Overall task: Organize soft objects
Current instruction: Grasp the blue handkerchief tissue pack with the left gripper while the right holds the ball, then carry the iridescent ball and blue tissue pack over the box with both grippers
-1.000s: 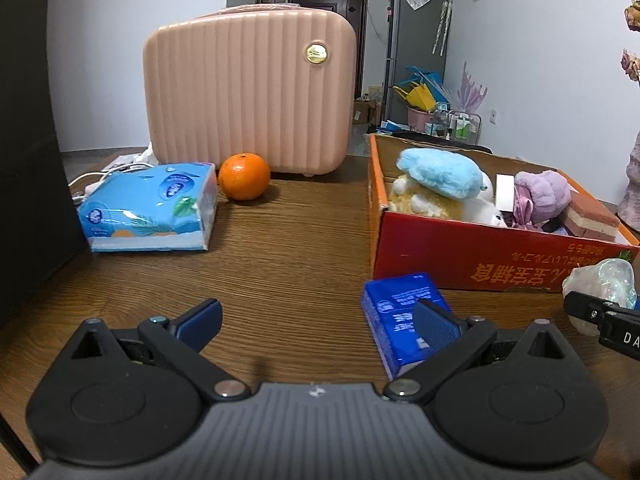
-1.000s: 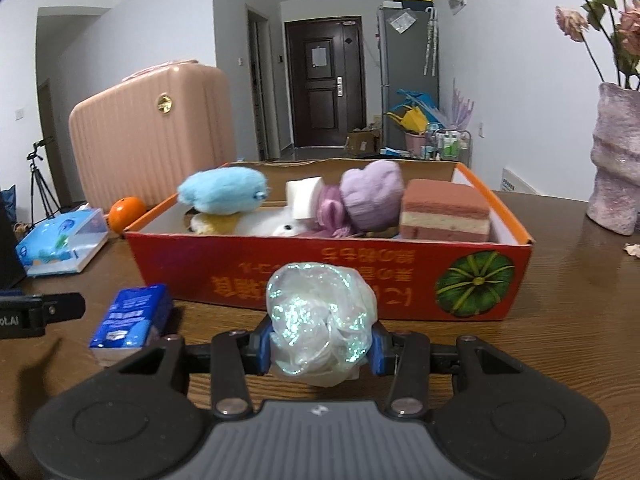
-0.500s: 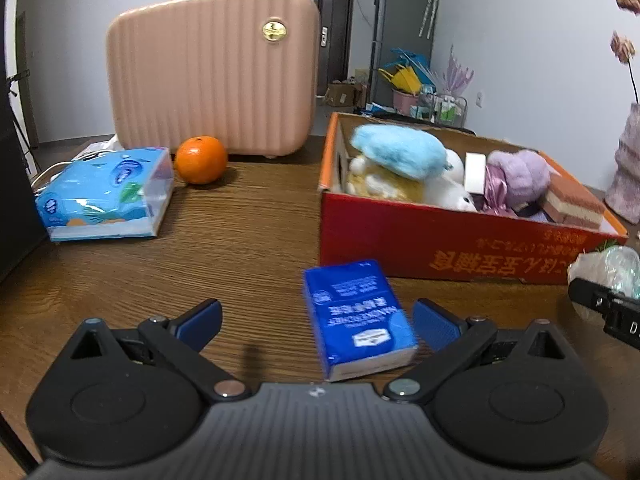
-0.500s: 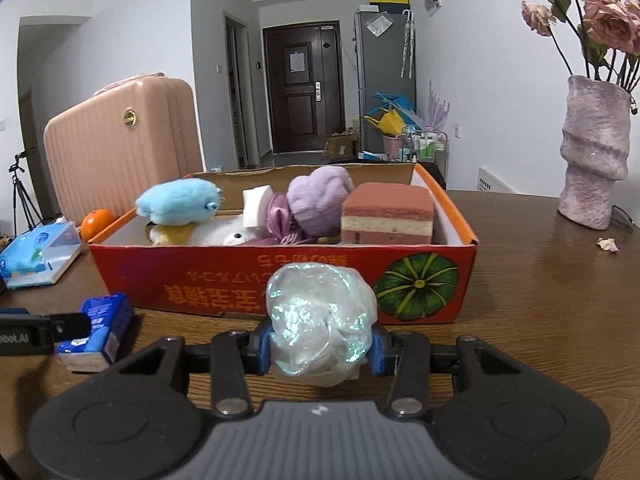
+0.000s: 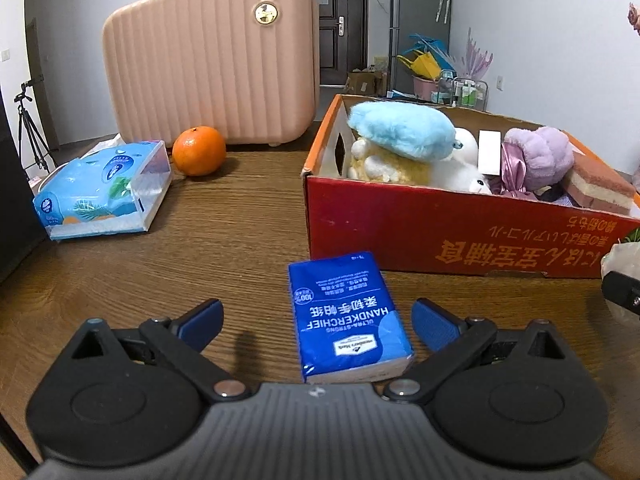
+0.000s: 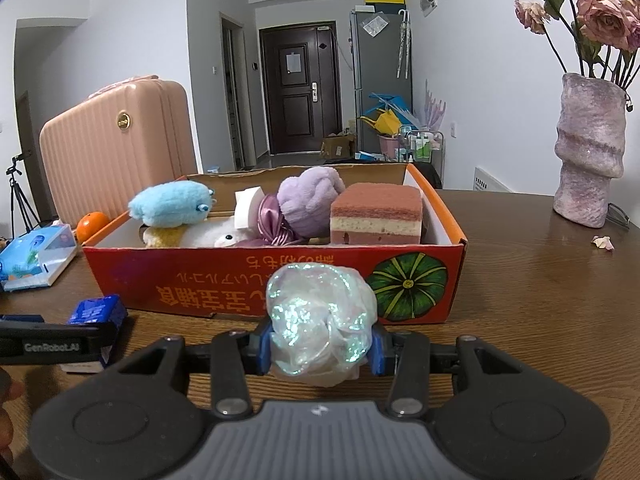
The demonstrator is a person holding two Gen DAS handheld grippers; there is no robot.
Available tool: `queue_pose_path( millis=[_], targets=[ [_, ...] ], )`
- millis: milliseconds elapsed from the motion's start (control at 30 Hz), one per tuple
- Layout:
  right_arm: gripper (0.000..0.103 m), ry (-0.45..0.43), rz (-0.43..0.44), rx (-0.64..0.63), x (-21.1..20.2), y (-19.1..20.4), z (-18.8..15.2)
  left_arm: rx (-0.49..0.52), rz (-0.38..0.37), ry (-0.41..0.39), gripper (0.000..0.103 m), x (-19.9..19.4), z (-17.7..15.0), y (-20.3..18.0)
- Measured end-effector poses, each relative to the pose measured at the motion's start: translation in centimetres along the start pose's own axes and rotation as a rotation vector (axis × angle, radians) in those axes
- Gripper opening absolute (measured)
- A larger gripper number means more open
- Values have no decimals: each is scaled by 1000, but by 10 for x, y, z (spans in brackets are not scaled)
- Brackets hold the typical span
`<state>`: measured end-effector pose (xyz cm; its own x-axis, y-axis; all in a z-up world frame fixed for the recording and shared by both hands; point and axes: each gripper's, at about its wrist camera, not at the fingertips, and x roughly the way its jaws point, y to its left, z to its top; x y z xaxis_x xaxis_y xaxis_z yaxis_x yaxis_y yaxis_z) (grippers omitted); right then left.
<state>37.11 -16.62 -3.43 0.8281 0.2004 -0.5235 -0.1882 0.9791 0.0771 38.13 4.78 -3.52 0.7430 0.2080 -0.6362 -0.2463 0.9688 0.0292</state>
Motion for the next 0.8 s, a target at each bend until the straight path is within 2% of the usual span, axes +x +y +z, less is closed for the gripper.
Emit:
queue_pose_path(
  millis=[167,333,533,800],
  targets=[
    [43,0,1,1,0,0,0,10,-4,19,92,4,-1,-3],
    [43,2,3,1,0,0,0,3,-35,45,72,8,-1,-1],
    [43,2,3,1,0,0,0,21,-62,35,53,5,-2,-4],
    [43,4,6,1,0,2,-1,12,-101,38,53,2,-2,-2]
  ],
)
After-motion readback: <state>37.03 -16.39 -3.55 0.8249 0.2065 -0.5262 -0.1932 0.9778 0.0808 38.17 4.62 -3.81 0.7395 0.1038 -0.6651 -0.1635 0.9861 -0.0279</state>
